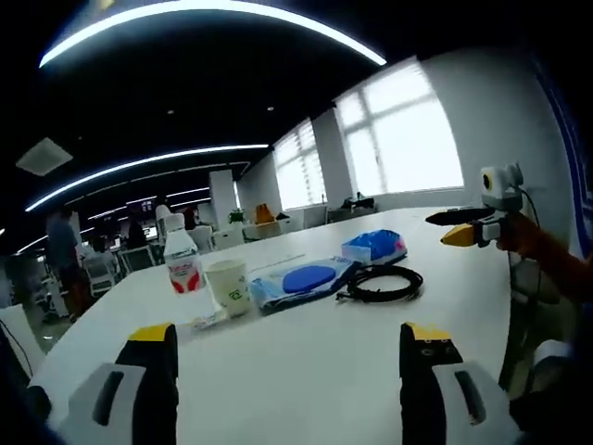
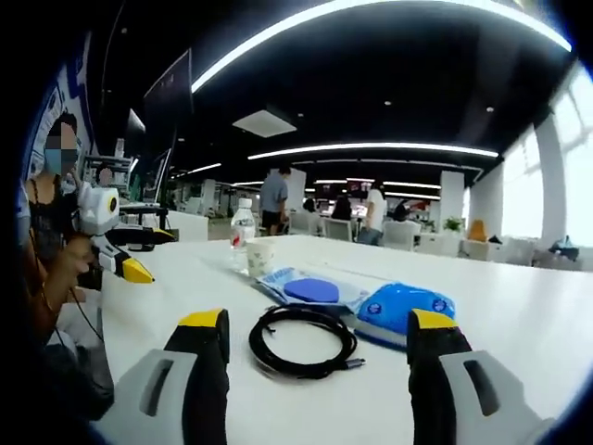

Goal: Arrange the tabletop items into an orderly group along one side of the table until the central work area is clear of visible clutter.

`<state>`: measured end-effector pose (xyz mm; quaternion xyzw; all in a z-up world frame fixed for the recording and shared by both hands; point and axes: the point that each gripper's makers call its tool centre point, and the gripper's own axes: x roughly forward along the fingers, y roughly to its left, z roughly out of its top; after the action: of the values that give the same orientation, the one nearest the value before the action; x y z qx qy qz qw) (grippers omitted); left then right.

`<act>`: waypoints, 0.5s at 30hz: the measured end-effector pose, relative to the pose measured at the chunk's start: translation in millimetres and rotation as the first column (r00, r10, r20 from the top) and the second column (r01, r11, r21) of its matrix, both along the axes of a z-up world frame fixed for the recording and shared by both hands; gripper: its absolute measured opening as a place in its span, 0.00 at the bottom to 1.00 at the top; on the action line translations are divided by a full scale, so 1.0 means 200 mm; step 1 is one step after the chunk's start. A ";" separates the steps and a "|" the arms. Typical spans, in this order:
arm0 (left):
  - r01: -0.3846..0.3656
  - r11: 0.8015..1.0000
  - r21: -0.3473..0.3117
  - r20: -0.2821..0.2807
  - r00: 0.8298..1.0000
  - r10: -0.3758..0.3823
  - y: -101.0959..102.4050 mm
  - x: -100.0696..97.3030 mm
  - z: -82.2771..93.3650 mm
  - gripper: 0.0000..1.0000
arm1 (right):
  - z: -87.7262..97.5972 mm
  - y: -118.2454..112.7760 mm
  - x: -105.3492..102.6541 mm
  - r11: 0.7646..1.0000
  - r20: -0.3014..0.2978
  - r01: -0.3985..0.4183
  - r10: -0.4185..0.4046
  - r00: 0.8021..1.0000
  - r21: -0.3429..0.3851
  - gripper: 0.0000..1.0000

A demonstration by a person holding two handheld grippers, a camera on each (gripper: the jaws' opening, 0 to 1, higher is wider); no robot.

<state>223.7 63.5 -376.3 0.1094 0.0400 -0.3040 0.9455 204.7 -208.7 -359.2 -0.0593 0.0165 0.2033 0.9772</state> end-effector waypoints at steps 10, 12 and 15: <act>-0.002 0.998 -0.068 0.028 1.000 0.004 0.05 -0.04 0.03 1.00 | -0.06 -0.02 -0.05 1.000 -0.017 0.019 -0.020 1.000 -0.013 0.92; 0.004 0.996 -0.084 0.025 1.000 -0.002 0.05 -0.04 0.04 1.00 | -0.06 -0.01 -0.06 1.000 -0.016 0.019 -0.019 1.000 -0.004 0.93; -0.006 0.997 -0.082 0.027 1.000 0.008 0.06 -0.04 0.04 1.00 | -0.09 -0.01 -0.08 0.999 -0.035 0.022 -0.023 0.999 -0.037 0.96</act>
<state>214.9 75.6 -368.3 0.0748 0.0150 -0.3005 0.9507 189.4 -211.6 -376.9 -0.0736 0.0382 0.1930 0.9777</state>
